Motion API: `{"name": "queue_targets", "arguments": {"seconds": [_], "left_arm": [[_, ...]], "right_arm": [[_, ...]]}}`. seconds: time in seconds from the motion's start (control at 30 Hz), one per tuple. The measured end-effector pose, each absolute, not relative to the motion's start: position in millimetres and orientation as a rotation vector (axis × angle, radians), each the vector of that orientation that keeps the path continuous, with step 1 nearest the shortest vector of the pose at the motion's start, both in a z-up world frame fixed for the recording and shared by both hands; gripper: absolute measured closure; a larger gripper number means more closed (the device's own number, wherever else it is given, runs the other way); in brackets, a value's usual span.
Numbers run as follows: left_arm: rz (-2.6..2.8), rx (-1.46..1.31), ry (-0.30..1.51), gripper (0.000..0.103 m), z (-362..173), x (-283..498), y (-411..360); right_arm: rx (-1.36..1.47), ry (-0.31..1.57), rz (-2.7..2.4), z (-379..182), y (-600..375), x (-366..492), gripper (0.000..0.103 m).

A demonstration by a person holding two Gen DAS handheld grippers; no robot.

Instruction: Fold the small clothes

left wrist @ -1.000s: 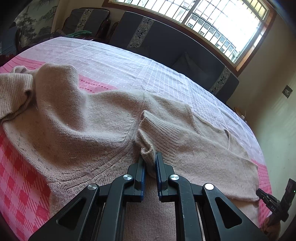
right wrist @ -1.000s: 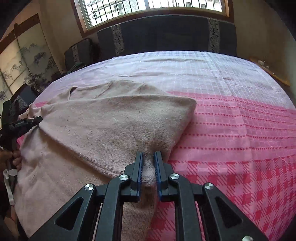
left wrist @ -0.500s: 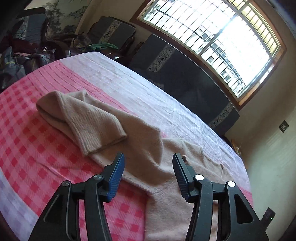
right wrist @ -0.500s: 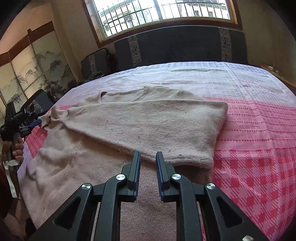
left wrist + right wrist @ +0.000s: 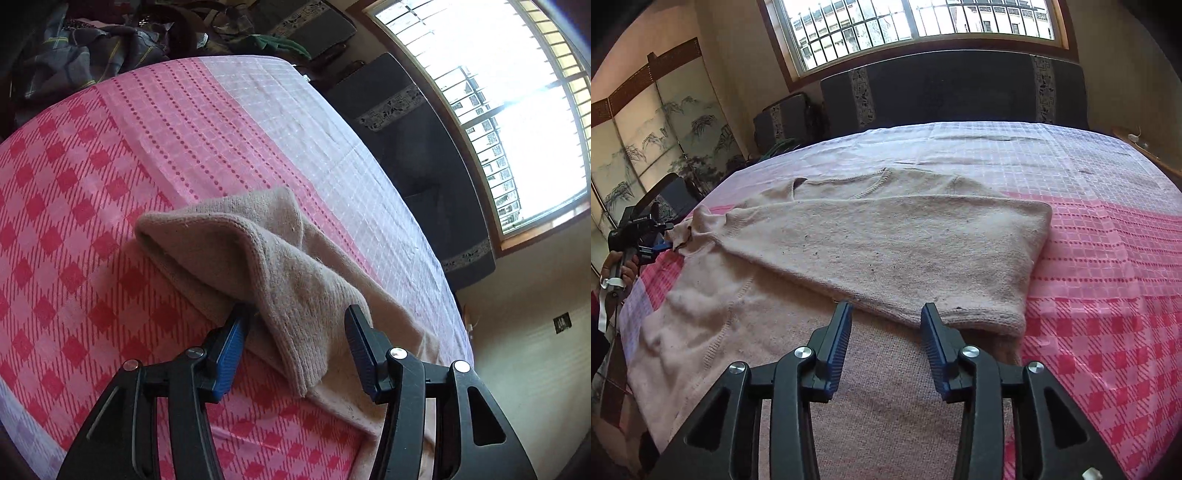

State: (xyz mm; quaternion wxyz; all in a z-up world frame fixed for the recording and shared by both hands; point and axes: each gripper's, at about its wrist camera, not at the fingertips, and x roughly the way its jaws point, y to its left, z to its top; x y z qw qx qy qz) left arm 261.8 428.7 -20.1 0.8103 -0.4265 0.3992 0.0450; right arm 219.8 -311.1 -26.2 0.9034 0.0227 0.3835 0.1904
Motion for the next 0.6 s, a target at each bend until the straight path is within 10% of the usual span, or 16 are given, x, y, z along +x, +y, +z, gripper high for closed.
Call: {"name": "queue_targets", "arguments": {"seconds": [0.03,0.1,0.6], "left_arm": [[0.097,-0.902,0.824,0.050,-18,263,426],[0.116,-0.831,0.827,0.098,-10,268,417],[-0.628,-0.922,0.647,0.097,96,313,79]], "right_arm": [[0.047,0.794,0.397,-26,-311,220,0.064],[0.049,0.799,0.397,-27,-311,221,0.063],[0.229,0.717,0.431,-17,-337,214,0.058]]}}
